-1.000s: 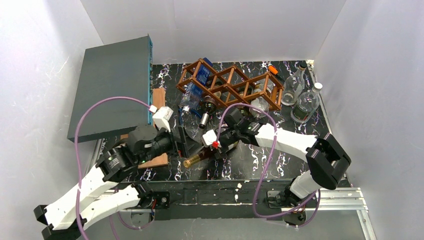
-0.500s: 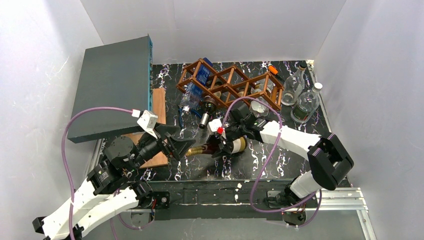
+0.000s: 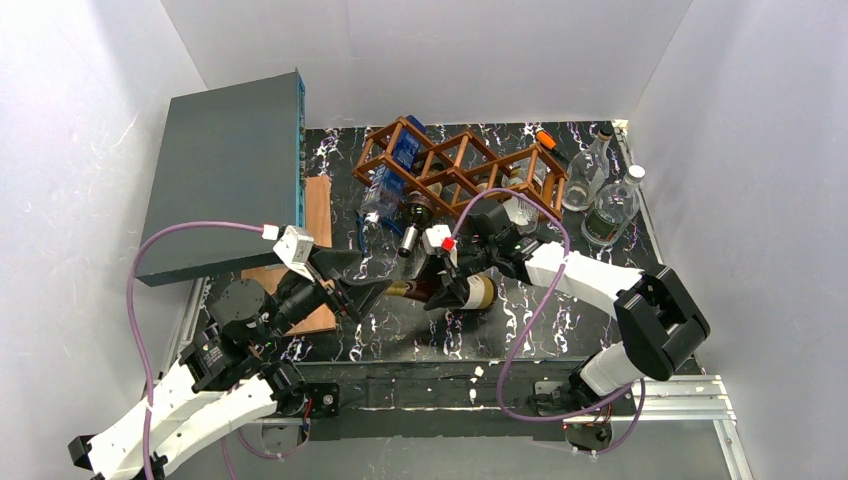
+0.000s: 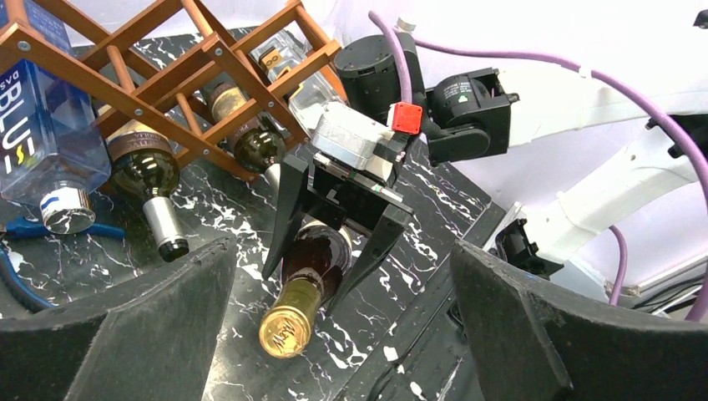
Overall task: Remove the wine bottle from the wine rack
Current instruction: Pick up the wine bottle from the wine rack, then place the wine bottle at the center of the board.
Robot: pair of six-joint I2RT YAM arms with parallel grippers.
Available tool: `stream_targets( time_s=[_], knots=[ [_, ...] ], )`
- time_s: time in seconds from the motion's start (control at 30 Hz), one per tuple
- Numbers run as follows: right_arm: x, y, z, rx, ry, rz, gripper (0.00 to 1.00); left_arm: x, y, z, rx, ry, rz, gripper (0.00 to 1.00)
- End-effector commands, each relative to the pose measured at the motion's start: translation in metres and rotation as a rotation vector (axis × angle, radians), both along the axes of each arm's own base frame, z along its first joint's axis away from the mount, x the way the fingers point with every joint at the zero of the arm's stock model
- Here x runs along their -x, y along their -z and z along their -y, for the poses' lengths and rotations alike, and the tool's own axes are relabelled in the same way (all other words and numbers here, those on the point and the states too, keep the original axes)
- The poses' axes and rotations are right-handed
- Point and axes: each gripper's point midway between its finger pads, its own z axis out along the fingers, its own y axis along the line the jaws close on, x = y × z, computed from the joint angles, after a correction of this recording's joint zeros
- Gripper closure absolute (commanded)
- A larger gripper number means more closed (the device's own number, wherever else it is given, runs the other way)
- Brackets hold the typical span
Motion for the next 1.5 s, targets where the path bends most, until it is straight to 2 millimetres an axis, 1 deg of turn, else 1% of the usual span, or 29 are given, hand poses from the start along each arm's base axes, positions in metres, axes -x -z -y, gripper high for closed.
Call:
stream_targets(
  time_s=[0.0, 0.1, 0.13, 0.17, 0.2, 0.4, 0.6, 0.77, 0.9, 1.03, 1.1, 1.17, 1.33, 1.4, 1.47],
  knots=[
    [0.003, -0.058, -0.005, -0.188, -0.057, 0.058, 0.90, -0.002, -0.020, -0.004, 0.073, -0.022, 0.070, 0.02],
    [0.000, -0.062, -0.004, -0.207, -0.040, 0.041, 0.90, -0.002, -0.027, -0.006, 0.111, -0.030, 0.098, 0.02],
    [-0.001, -0.064, -0.004, -0.213, -0.033, 0.035, 0.90, -0.003, -0.025, -0.005, 0.107, -0.031, 0.095, 0.02],
    [-0.001, -0.065, -0.004, -0.216, -0.028, 0.019, 0.90, -0.004, -0.029, -0.004, 0.123, -0.029, 0.108, 0.02],
    [-0.001, -0.065, -0.004, -0.221, -0.023, 0.012, 0.90, -0.004, -0.029, -0.001, 0.126, -0.023, 0.107, 0.02],
    [-0.006, -0.076, -0.002, -0.269, 0.017, -0.026, 0.90, -0.009, -0.008, 0.018, 0.077, 0.019, 0.064, 0.02],
    [-0.008, -0.082, 0.000, -0.299, 0.041, -0.054, 0.90, -0.019, 0.005, 0.026, 0.042, 0.005, 0.031, 0.02],
    [-0.011, -0.089, 0.001, -0.330, 0.065, -0.062, 0.91, -0.033, 0.012, 0.027, 0.050, -0.056, -0.010, 0.02],
    [-0.015, -0.094, 0.002, -0.352, 0.096, -0.081, 0.91, -0.040, 0.014, 0.030, 0.098, -0.086, -0.019, 0.02],
    [-0.016, -0.098, 0.002, -0.367, 0.121, -0.107, 0.92, -0.050, 0.020, 0.038, 0.107, -0.107, -0.041, 0.02],
    [-0.017, -0.099, 0.002, -0.372, 0.128, -0.115, 0.92, -0.055, 0.020, 0.043, 0.107, -0.108, -0.040, 0.03],
    [-0.017, -0.099, 0.002, -0.373, 0.132, -0.119, 0.92, -0.059, 0.017, 0.048, 0.108, -0.110, -0.030, 0.05],
    [-0.019, -0.099, 0.002, -0.375, 0.144, -0.122, 0.92, -0.069, 0.017, 0.064, 0.088, -0.097, -0.019, 0.12],
    [-0.019, -0.098, 0.002, -0.375, 0.145, -0.119, 0.92, -0.072, 0.020, 0.072, 0.074, -0.078, -0.023, 0.17],
    [-0.020, -0.097, 0.002, -0.373, 0.150, -0.120, 0.91, -0.074, 0.022, 0.077, 0.063, -0.068, -0.023, 0.25]
  ],
)
